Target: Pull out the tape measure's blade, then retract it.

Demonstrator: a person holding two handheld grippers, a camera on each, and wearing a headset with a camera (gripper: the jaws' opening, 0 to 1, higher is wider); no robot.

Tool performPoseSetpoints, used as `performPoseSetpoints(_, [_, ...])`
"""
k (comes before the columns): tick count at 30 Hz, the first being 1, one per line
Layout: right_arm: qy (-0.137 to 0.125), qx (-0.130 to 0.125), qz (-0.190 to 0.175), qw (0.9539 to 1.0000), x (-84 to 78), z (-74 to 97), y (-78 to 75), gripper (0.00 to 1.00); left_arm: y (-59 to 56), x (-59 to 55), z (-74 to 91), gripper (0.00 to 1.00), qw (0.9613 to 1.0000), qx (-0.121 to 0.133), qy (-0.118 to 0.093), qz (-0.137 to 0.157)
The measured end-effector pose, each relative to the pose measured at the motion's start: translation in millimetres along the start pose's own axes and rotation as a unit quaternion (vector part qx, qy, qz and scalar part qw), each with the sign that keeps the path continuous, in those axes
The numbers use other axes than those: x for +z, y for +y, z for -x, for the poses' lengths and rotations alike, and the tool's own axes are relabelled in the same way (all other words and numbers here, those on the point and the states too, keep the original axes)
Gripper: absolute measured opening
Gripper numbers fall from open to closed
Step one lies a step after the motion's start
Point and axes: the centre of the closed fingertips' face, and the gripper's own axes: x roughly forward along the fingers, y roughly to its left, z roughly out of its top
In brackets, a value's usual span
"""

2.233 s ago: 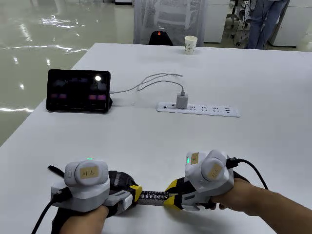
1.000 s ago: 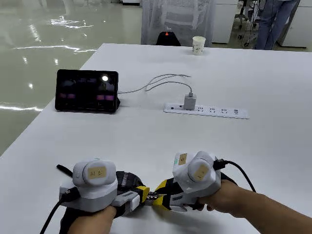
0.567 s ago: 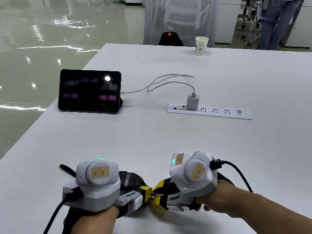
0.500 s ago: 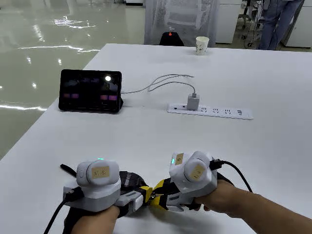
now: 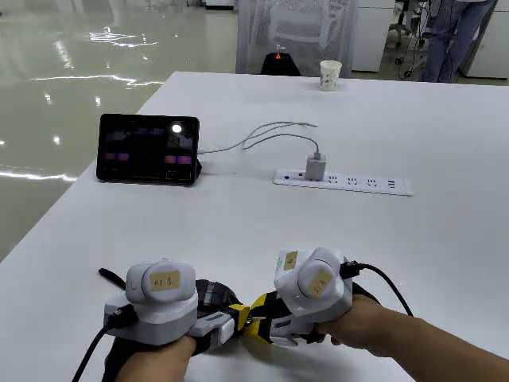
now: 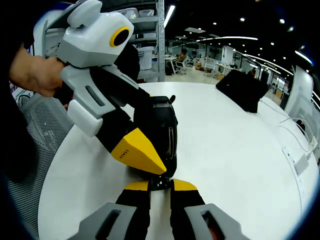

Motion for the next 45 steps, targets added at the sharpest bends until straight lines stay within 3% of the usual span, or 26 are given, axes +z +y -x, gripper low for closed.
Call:
performPoseSetpoints(21, [0.009,-0.002,-0.002,1.0000,0.5,0.6,1.6,0.12,-1.4,-0.9,1.1,0.61,0.9999,-0.007,0.006,-0.006])
performPoseSetpoints(31, [0.010,-0.013,-0.006,0.9998,-1.1,7.9,0.4,0.18,-1.3,-3.3,5.5,0.59,0.9998,-0.012,0.010,-0.007])
performPoseSetpoints(37, [0.011,-0.020,-0.008,0.9997,-5.4,15.6,3.0,0.24,1.8,-10.4,11.1,0.56,0.9997,-0.008,0.018,-0.015])
performPoseSetpoints(45, [0.003,-0.033,-0.009,0.9994,-5.3,25.7,8.0,0.31,2.8,-12.8,19.1,0.59,0.9997,-0.011,0.015,-0.018])
